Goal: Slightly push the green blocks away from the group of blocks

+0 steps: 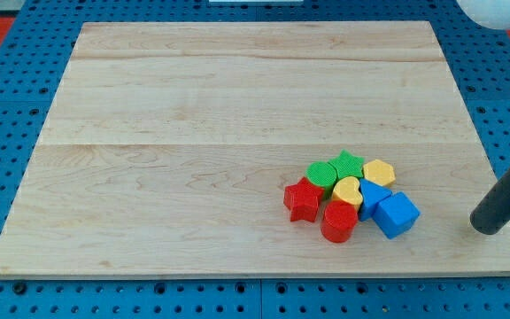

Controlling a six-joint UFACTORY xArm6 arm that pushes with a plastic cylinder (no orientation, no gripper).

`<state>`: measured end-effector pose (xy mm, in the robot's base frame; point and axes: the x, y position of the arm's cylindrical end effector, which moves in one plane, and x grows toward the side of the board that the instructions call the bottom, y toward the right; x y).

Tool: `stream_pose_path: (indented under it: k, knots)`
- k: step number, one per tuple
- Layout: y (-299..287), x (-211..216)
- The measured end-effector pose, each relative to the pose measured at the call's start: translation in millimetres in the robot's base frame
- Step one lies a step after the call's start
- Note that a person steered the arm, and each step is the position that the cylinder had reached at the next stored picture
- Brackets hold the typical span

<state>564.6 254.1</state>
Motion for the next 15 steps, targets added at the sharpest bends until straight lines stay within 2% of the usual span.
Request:
stream_pose_path:
  k: [4,7,15]
  knots:
    - [9,-3]
    - [-20,8]
    - [-2,10]
